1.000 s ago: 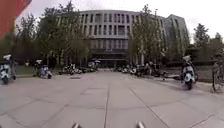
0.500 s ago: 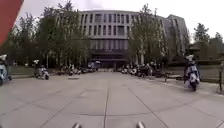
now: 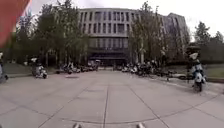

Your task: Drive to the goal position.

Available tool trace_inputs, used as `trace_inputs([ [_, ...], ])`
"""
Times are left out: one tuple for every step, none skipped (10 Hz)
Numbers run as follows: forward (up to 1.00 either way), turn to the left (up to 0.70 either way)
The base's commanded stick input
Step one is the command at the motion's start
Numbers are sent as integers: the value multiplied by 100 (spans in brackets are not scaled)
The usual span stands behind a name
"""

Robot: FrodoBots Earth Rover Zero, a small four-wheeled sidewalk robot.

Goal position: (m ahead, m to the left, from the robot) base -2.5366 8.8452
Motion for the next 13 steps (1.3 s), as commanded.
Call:
trace_inputs([
  [45, 0],
  [45, 0],
  [45, 0],
  [45, 0],
  [45, 0],
  [45, 0],
  [45, 0],
  [45, 0],
  [45, 0],
  [45, 0],
  [45, 0],
  [45, 0],
  [45, 0],
])
